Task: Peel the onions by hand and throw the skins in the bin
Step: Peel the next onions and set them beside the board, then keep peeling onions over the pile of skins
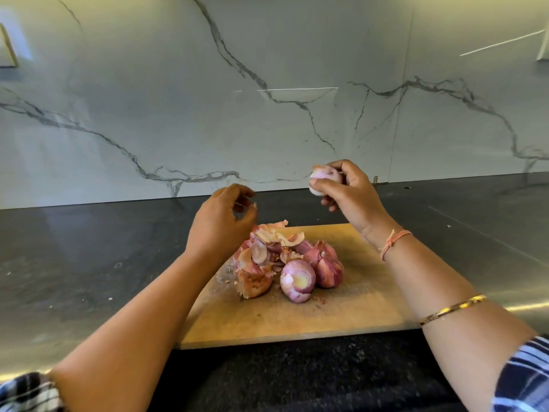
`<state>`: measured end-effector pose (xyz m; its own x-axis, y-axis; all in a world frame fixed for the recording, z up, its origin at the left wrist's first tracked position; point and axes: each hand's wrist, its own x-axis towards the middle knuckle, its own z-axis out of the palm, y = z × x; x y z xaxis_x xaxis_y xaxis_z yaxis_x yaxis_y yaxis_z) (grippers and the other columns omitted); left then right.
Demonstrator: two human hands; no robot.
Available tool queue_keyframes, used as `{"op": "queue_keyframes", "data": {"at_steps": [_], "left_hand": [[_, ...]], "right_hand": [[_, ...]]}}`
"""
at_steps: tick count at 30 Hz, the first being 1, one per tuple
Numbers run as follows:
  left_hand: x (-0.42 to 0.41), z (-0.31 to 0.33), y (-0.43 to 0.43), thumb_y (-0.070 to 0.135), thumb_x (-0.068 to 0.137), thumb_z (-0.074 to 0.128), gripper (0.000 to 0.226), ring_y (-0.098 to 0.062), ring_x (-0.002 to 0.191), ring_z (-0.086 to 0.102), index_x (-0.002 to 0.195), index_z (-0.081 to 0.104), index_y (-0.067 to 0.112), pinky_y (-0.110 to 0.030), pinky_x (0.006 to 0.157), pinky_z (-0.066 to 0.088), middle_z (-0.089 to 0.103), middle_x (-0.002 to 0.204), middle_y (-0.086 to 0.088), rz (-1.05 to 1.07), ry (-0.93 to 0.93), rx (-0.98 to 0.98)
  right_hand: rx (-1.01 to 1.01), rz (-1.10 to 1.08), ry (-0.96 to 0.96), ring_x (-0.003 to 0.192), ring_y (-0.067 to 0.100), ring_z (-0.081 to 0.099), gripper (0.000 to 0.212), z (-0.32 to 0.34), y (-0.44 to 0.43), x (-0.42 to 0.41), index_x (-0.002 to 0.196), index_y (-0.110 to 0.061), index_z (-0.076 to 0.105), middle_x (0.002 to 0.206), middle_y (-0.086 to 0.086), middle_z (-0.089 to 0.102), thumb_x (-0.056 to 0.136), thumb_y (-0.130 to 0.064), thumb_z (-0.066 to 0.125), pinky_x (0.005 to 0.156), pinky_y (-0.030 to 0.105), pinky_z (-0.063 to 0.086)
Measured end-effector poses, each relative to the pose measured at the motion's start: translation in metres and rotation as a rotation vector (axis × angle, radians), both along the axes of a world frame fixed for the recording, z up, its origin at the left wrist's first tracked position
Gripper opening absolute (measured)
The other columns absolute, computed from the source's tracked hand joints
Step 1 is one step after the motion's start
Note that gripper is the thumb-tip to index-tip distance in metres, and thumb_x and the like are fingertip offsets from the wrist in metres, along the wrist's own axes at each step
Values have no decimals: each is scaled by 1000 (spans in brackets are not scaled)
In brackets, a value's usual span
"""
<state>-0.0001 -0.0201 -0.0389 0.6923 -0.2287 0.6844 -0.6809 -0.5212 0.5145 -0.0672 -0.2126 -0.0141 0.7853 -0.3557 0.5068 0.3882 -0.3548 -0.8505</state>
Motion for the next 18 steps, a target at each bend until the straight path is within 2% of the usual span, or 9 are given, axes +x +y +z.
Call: {"op": "queue_keyframes", "data": {"at_steps": [4,8,10,13,15,18], "left_hand": [[2,-1,1,21,91,58,18,-11,89,60,108,63,18,-31,82,54,63,103,3,37,9,10],[3,-2,3,20,91,59,16,-12,87,60,105,64,16,-27,79,51,63,101,2,59,45,13],[4,-1,5,20,92,59,14,-13,87,60,104,64,16,-29,80,51,64,101,1,72,66,9],[6,-2,7,20,91,59,13,-16,87,61,101,65,16,-34,81,53,66,99,0,94,97,5],[6,-3,8,20,91,59,12,-17,86,61,100,66,16,-35,80,53,66,96,-1,109,124,10],[7,-6,7,20,92,59,14,-16,84,60,103,65,15,-30,75,49,66,95,0,106,168,45]], "right_hand": [[47,-78,61,73,8,55,24,2,-17,-19,104,-10,57,89,-8,60,84,-14,69,55,16,43],[66,-159,183,68,15,53,23,-7,-44,-43,101,-13,57,93,1,58,82,-7,69,49,19,42],[27,-276,199,72,13,56,23,-13,-61,-52,102,-13,59,95,2,60,82,-5,68,56,16,47],[5,-410,207,95,19,58,27,-23,-85,-60,105,-15,59,106,5,62,81,-6,67,77,29,46],[16,-455,238,98,20,54,33,-29,-99,-59,114,-10,59,107,5,58,82,-3,65,80,29,39],[30,-445,337,102,21,51,41,-39,-116,-51,124,-5,55,112,8,55,84,0,61,84,29,38]]}}
